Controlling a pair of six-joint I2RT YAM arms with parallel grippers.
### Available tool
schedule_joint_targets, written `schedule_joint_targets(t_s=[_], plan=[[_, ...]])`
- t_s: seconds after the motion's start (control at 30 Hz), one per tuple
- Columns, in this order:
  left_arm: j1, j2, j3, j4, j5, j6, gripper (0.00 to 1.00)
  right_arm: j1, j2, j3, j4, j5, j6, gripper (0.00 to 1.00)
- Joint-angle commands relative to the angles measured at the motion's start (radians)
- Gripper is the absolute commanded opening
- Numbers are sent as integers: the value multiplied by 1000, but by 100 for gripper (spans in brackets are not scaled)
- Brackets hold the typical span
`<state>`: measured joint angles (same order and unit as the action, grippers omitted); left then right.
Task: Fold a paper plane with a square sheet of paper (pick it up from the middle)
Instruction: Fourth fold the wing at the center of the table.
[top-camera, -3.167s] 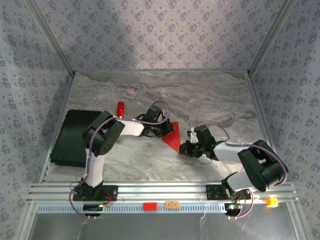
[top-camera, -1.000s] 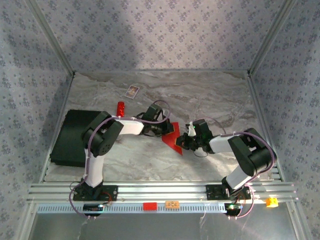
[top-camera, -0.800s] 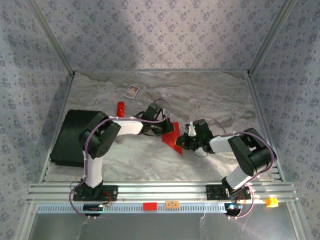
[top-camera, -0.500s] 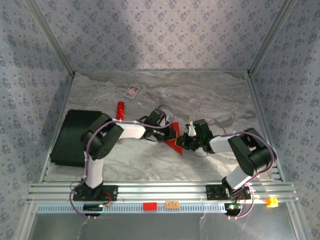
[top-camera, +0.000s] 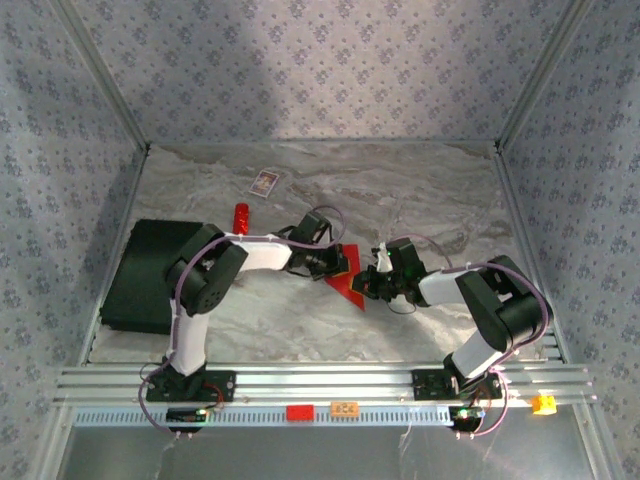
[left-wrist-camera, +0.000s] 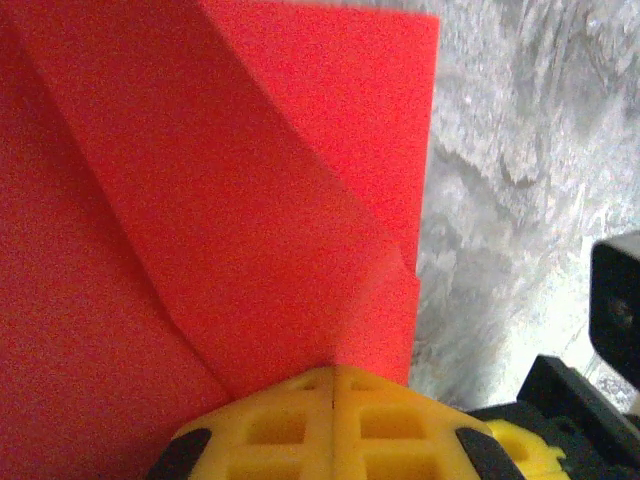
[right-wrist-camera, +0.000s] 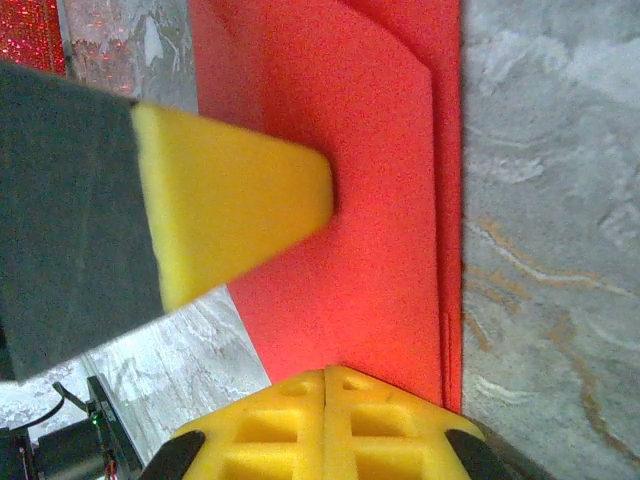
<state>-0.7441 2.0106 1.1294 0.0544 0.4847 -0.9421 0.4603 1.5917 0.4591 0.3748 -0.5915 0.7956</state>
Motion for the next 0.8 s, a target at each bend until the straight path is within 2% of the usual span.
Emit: schedule_joint_targets(t_s=[0.0, 0.4, 0.77], plan=[[40, 42, 40, -59, -88, 28, 0, -6, 48, -32, -148, 55, -25, 0], [110, 81, 82, -55, -75, 55, 0, -9, 51, -37, -149, 46, -32, 0], [184, 119, 162, -124, -99, 93, 0, -12, 53, -38, -151, 38, -41, 0]])
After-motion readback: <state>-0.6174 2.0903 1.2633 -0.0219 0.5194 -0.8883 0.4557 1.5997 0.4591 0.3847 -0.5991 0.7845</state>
